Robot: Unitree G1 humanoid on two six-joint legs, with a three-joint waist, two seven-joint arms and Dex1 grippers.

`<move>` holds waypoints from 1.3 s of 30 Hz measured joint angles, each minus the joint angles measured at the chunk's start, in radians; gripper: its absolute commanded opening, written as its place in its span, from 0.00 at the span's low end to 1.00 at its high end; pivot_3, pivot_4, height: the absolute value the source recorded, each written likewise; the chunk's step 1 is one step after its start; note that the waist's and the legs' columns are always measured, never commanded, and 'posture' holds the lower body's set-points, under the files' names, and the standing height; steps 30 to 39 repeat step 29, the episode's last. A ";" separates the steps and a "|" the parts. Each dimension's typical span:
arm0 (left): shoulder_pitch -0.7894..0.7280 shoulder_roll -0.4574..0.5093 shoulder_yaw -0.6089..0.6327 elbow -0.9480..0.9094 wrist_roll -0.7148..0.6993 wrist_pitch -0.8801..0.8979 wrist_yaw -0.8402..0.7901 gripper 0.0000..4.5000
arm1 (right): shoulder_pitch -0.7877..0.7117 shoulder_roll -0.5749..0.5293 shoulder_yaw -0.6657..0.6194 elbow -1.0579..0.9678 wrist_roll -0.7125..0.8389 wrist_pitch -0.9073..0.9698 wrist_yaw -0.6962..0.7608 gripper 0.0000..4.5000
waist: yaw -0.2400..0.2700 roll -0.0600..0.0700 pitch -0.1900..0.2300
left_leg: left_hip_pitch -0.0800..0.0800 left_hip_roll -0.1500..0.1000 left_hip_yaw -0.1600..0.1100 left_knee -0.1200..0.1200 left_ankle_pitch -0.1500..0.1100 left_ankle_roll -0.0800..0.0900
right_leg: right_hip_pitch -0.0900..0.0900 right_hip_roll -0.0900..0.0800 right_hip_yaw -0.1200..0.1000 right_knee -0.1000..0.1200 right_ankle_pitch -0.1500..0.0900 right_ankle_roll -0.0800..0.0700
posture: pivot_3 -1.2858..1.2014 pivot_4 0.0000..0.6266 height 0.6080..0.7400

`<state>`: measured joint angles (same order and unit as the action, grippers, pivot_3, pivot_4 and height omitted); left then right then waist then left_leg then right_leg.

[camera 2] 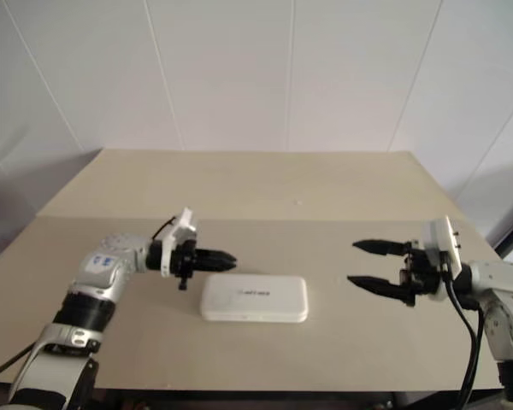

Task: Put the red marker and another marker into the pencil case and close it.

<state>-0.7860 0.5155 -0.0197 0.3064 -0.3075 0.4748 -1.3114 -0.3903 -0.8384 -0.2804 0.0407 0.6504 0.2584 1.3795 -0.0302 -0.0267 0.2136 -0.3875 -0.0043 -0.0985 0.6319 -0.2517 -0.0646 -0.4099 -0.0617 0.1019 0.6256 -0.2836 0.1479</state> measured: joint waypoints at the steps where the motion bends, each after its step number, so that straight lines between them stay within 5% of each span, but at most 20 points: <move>1: 0.017 0.002 0.013 -0.020 -0.015 -0.011 0.000 0.43 | -0.007 0.000 0.002 0.005 -0.003 0.000 0.001 1.00 | 0.000 0.000 0.000 | 0.000 0.000 0.000 0.000 0.000 0.000 | 0.000 0.000 0.000 0.000 0.000 0.000 | 0.52 0.24 1.00; 9: 0.077 0.027 0.083 -0.031 -0.086 -0.158 -0.041 0.99 | -0.032 0.000 0.012 0.029 -0.011 0.003 0.012 1.00 | 0.001 0.000 0.000 | 0.000 0.000 0.000 -0.001 0.000 0.000 | 0.000 0.000 0.000 -0.002 0.000 0.000 | 0.52 0.24 1.00; 20: 0.104 0.084 0.126 0.051 -0.116 -0.326 -0.114 0.99 | -0.033 -0.012 0.017 0.012 -0.012 0.032 0.004 1.00 | 0.000 0.000 0.000 | 0.000 0.000 0.000 -0.001 0.000 0.000 | 0.000 0.000 0.000 -0.002 0.000 0.000 | 0.52 0.24 1.00; 39: 0.112 0.103 0.109 0.048 -0.113 -0.266 -0.074 0.99 | 0.098 0.020 -0.009 -0.122 0.017 0.053 -0.069 1.00 | 0.002 0.000 0.000 | -0.001 0.000 0.000 -0.001 0.000 0.000 | 0.000 0.000 0.000 -0.002 0.000 0.000 | 0.52 0.24 1.00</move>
